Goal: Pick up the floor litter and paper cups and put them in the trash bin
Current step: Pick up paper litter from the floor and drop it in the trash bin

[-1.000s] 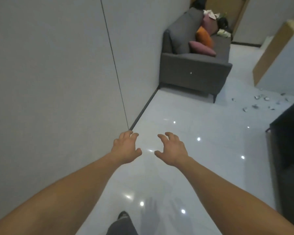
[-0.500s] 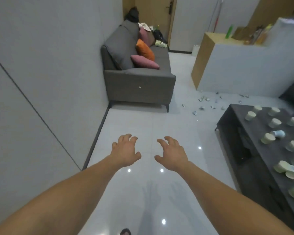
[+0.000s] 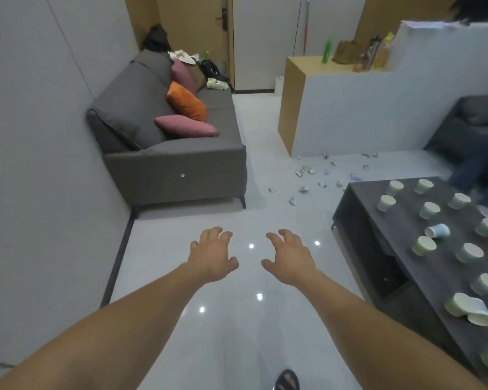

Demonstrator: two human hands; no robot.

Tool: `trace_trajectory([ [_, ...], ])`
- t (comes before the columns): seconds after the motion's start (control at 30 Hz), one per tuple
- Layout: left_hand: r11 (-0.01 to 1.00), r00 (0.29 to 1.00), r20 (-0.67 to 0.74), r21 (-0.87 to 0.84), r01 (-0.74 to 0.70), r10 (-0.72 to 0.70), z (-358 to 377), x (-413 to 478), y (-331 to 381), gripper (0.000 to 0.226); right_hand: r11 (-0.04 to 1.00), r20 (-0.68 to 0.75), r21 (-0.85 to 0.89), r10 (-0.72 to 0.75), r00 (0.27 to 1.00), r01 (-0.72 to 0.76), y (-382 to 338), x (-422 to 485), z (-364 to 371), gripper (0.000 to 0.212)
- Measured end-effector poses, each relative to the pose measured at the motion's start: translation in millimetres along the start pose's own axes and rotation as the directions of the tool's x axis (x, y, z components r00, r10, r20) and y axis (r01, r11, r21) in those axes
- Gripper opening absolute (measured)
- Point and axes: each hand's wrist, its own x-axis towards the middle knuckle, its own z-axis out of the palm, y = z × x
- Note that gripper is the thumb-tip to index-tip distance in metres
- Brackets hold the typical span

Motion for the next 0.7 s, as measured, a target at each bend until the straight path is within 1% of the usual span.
trace_trajectory([
  [0.13,1.0,1.0,-0.009,-0.006,0.012,-0.012,-16,71,37,0.069,1.0,-0.025,0.024,-0.015,1.0,0.016,45,58,-36,0.07],
  [0.2,1.0,1.0,-0.003,-0.024,-0.006,0.006,-22,107,59,0.069,0.999,-0.037,0.037,0.008,0.999,-0.006,69,85,-51,0.07],
  [0.33,0.999,0.999,0.02,-0.021,-0.049,0.049,-29,174,93,0.068,0.998,-0.008,0.046,0.039,0.999,-0.038,106,138,-65,0.07],
  [0.43,0.997,0.997,0.016,-0.029,-0.075,0.075,-33,236,108,0.069,0.997,-0.003,0.041,0.06,0.998,-0.06,130,188,-76,0.07],
  [0.7,0.992,0.991,0.065,-0.04,-0.116,0.119,-49,422,121,0.07,0.994,-0.005,0.016,0.11,0.994,-0.11,176,345,-120,0.068],
])
